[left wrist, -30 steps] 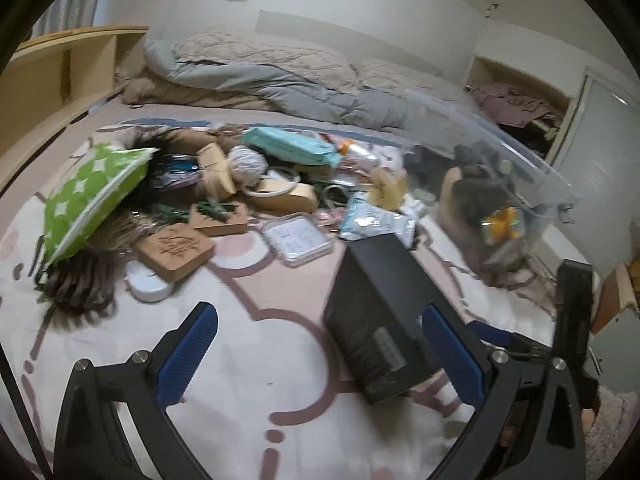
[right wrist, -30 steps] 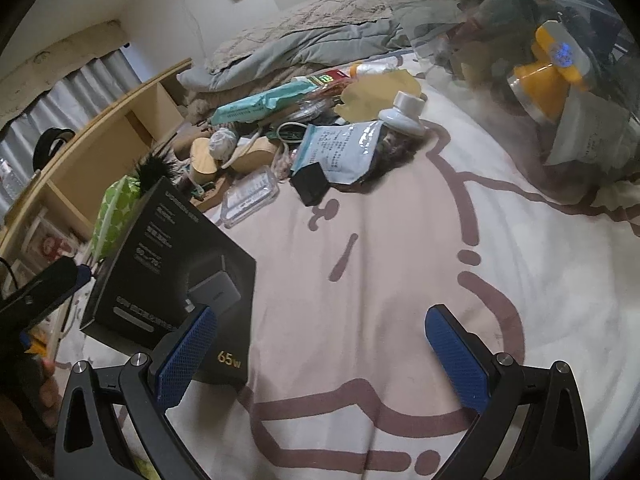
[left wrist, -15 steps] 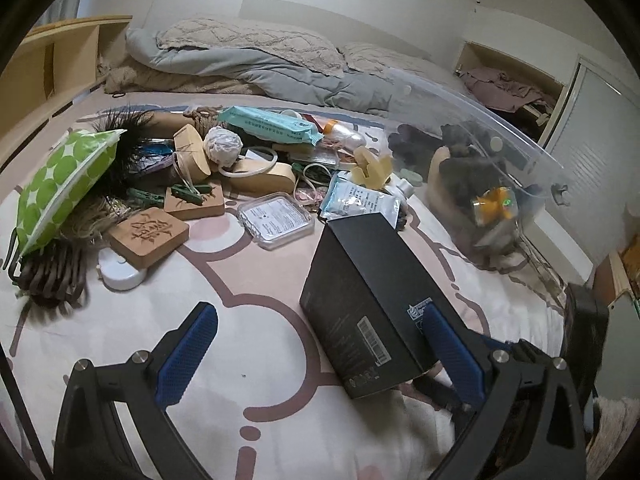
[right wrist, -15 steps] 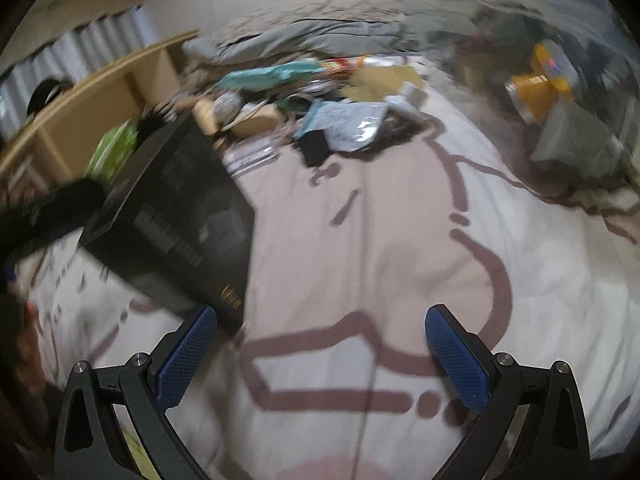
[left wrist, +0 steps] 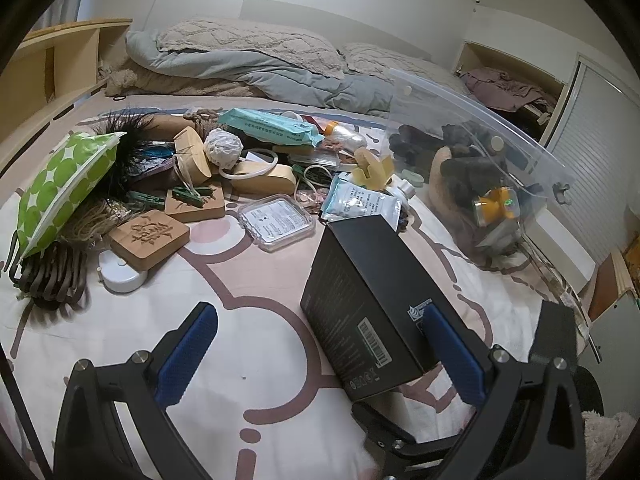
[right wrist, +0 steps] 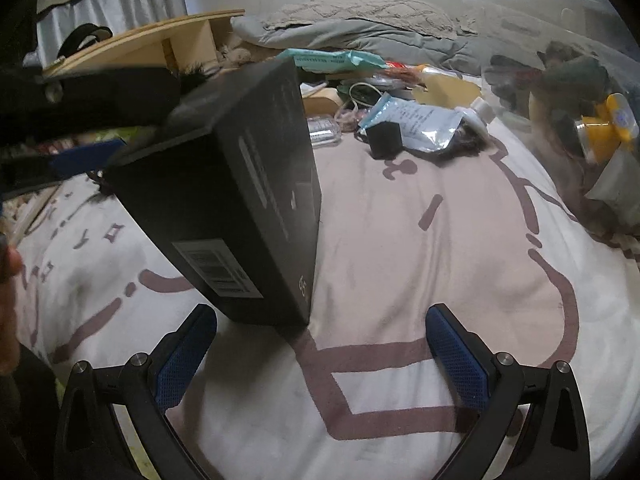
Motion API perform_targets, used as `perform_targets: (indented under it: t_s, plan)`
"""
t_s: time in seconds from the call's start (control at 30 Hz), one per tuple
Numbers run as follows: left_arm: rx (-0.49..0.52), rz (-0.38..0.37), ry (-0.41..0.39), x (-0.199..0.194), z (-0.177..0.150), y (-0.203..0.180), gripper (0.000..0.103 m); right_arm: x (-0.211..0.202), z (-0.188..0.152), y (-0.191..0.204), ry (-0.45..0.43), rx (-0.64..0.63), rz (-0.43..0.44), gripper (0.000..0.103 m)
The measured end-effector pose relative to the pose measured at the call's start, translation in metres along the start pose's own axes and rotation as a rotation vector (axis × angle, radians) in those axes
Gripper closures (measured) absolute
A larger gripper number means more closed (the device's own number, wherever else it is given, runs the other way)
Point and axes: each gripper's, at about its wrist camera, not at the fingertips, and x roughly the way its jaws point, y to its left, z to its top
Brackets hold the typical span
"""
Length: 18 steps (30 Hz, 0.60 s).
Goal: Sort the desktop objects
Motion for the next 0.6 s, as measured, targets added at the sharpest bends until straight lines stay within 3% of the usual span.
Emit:
perform_targets:
  t_s: [0.37,0.6]
  plan:
    - [-0.004,-0.003,0.003,0.001,-0.001,0.000,0.000,0.006,0.001,0.001,0.037,-0.001,-0.023,0.000]
    - [-0.025,-0.018,0.012,0.002,-0.001,0.004,0.000,-0.005,0.004,0.001,-0.030,0.034,0.026,0.000]
